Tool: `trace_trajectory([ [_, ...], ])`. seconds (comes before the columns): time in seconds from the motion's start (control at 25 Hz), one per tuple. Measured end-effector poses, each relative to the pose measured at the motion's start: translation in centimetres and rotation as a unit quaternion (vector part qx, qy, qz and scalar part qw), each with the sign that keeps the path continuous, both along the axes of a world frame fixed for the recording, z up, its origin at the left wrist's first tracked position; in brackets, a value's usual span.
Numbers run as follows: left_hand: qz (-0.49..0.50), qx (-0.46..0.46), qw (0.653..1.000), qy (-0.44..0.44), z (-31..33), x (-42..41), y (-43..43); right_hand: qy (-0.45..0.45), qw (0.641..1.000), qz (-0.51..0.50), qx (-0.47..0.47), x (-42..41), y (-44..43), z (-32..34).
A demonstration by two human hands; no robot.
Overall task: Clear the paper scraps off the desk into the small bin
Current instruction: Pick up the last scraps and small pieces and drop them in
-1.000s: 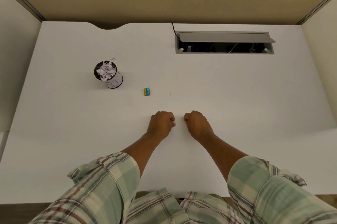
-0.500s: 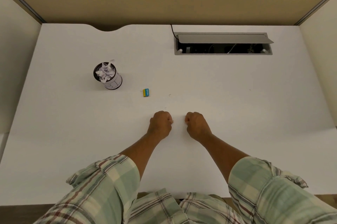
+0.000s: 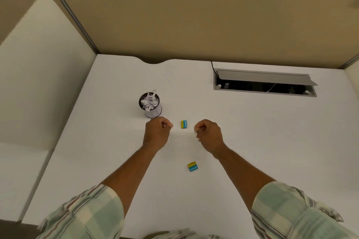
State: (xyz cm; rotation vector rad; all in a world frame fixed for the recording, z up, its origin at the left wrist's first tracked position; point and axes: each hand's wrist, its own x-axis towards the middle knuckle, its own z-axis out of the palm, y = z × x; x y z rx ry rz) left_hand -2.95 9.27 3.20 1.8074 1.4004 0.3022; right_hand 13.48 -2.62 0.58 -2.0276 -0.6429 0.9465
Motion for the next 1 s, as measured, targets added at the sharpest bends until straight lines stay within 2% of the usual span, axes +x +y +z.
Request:
trace_trajectory([
  [0.24,0.055,0.055,0.997,-0.018,3.5,-1.9,8.3,-0.049,0.995,0.059,0.058,-3.8,10.9,4.0],
  [0.48,0.061,0.031,0.998,0.006,3.3,-2.3,12.7,-0.123,0.985,0.116,0.01,-5.9,18.2,4.7],
  [0.72,0.039,0.006,0.999,0.029,2.2,-3.0,14.3,-0.168,0.976,0.137,-0.031,-5.8,20.1,4.5],
  [1.0,0.026,0.048,0.998,0.027,2.4,-2.6,14.6,-0.143,0.979,0.148,0.002,-5.5,19.4,4.1],
])
